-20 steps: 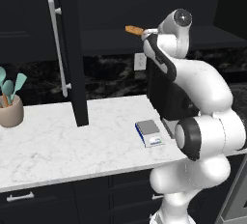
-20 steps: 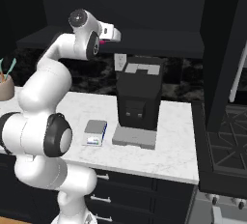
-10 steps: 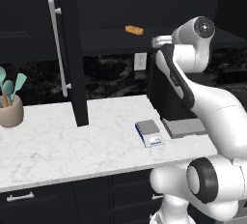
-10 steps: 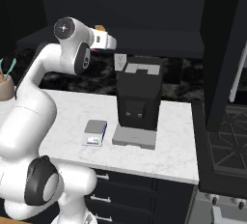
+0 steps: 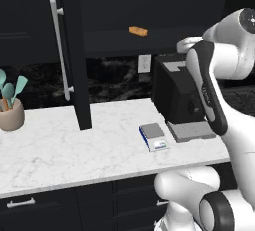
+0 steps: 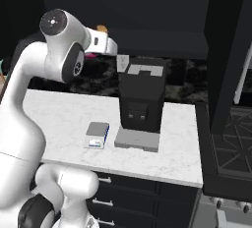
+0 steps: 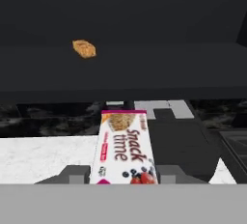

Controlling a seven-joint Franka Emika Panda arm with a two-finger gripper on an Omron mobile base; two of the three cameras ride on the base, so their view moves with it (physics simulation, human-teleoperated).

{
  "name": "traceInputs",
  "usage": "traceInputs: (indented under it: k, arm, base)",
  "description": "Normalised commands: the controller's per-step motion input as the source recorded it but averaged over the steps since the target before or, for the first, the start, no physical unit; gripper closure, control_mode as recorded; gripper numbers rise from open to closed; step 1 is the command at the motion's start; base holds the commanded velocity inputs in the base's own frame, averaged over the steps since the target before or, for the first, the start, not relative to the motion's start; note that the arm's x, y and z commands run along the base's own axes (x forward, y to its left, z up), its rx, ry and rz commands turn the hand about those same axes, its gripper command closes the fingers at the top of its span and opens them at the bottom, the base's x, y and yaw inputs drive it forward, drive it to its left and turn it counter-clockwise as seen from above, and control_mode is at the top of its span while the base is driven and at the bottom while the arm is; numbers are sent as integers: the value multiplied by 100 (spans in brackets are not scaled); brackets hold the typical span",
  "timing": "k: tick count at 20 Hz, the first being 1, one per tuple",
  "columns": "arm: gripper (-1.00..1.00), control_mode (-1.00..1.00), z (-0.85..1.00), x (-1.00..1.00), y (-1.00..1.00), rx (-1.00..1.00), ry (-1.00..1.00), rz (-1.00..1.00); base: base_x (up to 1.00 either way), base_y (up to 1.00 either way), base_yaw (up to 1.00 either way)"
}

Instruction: Pick the bar and place it on the digital scale for weighing, and close the cabinet.

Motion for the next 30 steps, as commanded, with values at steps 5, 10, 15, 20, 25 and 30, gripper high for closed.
traceInputs:
  k: [5,10,15,20,25,30]
  arm:
    - [100,-100,0,-100,-12,7,-2,5]
    - [100,-100,0,-100,-7,7,-1,13]
    - [100,-100,-6,-100,-4,6,-3,19]
    - [100,-100,-22,-81,0,1,-6,25]
    - [100,-100,-46,-22,0,-2,-4,26]
    - [100,-100,-56,1,4,-3,-3,19]
  base:
    - [0,0,0]
    - [0,0,0]
    - [0,0,0]
    - [0,0,0]
    - [0,0,0]
    - [0,0,0]
